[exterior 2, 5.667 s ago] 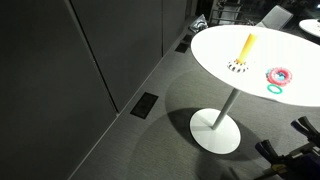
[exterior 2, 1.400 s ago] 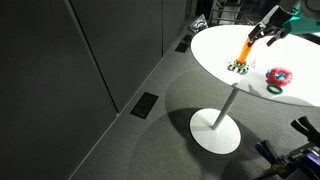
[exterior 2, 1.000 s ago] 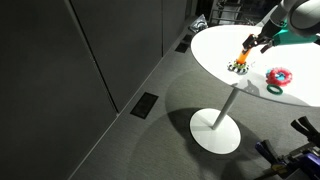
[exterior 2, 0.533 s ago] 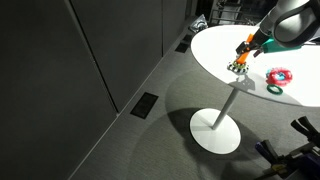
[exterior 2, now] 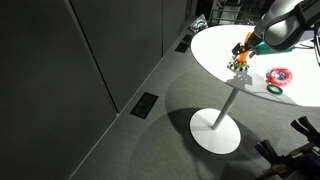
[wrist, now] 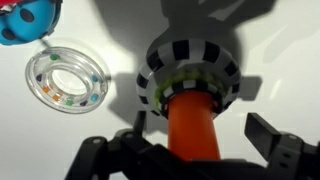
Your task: Remove the top two circular objects on the orange object then put the pink object
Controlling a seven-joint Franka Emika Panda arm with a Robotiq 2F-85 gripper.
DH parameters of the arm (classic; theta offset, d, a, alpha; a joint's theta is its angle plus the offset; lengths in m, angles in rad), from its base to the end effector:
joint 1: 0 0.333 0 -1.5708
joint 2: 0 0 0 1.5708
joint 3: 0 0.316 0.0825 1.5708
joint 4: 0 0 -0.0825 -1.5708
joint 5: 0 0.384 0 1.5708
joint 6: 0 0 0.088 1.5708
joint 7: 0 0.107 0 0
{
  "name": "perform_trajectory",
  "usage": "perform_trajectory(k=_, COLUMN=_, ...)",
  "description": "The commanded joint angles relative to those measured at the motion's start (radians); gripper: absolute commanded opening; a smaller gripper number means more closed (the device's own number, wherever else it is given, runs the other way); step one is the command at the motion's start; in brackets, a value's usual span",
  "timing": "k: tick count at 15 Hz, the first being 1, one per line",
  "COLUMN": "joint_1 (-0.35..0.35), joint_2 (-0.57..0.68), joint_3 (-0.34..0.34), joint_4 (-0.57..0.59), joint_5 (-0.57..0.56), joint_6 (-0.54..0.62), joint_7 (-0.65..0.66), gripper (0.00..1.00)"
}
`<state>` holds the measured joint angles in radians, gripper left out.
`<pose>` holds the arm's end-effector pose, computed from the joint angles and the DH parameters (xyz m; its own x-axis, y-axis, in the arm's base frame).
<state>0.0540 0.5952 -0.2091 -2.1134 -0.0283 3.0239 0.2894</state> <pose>0.5937 -0.0890 0.1670 0.8821 -0.3284 0.3377 -0.3599 -0.9324 0.0334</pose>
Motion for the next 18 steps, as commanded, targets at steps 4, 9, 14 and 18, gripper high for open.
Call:
perform_trajectory(k=4, joint_1=-0.009, joint_2=0.04, joint_3=0.017, joint_4=0.03, joint_5=0.048, joint_6=0.028, joint_7=-0.031, gripper=1.0)
perform_trajectory(k=9, joint_1=-0.003, joint_2=0.059, joint_3=0.009, joint_4=0.033, joint_5=0.06, joint_6=0.035, joint_7=-0.03, gripper=1.0)
perform_trajectory(k=14, joint_1=0.007, joint_2=0.075, joint_3=-0.003, joint_4=0.041, joint_5=0.06, joint_6=0.044, joint_7=-0.024, gripper=0.74)
perform_trajectory(k=18, joint_1=0.017, joint_2=0.07, joint_3=-0.019, joint_4=0.039, joint_5=0.063, joint_6=0.061, joint_7=-0.021, gripper=0.46)
